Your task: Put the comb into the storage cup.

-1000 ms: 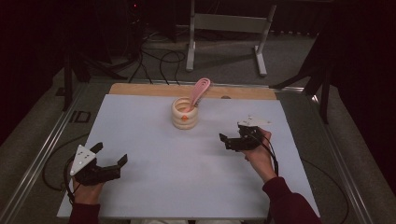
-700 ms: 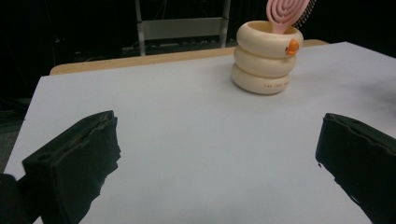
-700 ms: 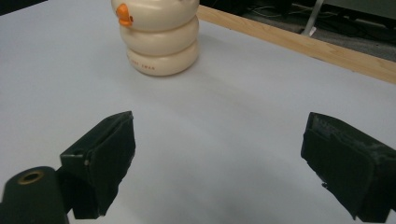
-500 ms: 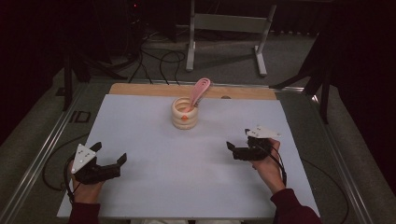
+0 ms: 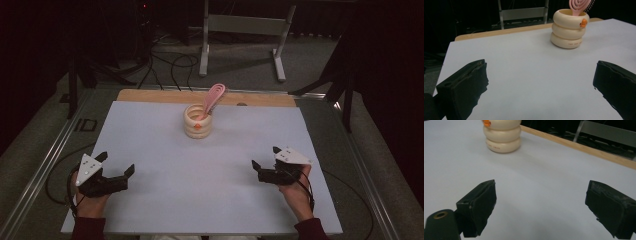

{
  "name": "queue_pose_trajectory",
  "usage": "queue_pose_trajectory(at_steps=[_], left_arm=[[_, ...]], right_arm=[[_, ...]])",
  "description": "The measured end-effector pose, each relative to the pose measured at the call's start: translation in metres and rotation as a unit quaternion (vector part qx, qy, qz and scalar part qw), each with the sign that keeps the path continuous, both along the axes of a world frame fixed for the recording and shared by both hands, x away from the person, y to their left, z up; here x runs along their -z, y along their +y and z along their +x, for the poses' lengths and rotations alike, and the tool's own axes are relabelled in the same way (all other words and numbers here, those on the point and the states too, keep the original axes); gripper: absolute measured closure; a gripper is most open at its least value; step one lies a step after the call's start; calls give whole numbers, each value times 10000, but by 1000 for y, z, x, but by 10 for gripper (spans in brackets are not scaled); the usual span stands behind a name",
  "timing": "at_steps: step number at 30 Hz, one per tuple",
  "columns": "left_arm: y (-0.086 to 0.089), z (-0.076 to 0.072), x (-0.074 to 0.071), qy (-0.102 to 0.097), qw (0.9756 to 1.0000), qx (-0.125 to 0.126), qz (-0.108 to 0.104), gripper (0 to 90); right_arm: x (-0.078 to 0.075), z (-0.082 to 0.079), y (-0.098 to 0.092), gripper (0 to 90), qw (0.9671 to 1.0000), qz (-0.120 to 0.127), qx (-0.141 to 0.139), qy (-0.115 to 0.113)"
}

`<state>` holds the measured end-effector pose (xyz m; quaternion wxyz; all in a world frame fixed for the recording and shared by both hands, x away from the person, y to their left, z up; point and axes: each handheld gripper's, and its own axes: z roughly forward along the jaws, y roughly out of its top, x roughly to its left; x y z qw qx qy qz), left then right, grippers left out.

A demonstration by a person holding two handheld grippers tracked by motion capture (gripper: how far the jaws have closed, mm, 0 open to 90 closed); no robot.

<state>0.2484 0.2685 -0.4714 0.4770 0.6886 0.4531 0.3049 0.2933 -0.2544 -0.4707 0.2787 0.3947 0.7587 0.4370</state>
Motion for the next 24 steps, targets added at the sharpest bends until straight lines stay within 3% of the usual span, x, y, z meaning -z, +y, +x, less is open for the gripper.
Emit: queue_pose_trajectory(at_steps=[10,24], left_arm=[[5,-1,2,-31,10000,4,-63,2],[5,-3,4,-91,9998,138,-53,2]], right_arm=[[17,-20,-24,99,9991,262,306,89],[23,-41,-40,98,9982,513,304,-107]])
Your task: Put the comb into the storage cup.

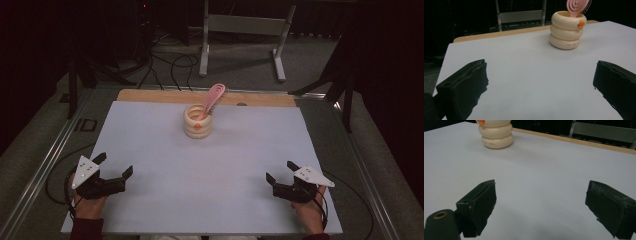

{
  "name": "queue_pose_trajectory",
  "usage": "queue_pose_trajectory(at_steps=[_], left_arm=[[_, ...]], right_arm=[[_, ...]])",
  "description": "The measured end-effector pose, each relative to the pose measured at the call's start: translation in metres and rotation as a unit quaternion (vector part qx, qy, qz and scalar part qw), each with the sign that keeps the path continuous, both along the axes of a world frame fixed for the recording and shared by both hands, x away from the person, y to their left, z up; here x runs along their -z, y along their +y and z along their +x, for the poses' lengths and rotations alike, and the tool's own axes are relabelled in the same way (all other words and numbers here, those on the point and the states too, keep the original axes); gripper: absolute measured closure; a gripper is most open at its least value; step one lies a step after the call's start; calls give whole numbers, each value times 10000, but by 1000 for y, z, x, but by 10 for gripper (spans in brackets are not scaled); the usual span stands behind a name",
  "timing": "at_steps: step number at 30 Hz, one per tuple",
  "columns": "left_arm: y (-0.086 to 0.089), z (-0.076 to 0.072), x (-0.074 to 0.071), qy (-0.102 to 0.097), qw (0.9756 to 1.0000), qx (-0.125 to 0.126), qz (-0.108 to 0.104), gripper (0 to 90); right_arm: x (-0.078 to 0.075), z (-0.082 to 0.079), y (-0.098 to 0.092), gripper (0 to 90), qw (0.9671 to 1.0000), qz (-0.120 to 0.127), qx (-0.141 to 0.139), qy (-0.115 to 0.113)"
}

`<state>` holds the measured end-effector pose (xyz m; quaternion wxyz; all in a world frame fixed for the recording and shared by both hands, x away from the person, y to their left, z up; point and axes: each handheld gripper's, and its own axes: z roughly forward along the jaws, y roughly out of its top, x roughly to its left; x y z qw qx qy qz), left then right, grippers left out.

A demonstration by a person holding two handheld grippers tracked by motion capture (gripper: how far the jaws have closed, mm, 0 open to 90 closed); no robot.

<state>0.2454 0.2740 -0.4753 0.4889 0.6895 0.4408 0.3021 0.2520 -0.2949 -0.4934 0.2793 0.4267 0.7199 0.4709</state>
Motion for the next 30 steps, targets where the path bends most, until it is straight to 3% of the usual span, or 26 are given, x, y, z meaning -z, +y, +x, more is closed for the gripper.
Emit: queue_pose_trajectory(at_steps=[5,14,30], left_arm=[[-1,0,2,28,10000,53,11,1],[-6,0,8,75,9997,229,18,1],[-8,-2,10,36,9996,262,100,0]], right_arm=[[1,-7,-2,98,9999,93,62,-34],[3,-8,0,98,9999,4,100,-122],[4,-7,-4,97,9998,100,140,-83]])
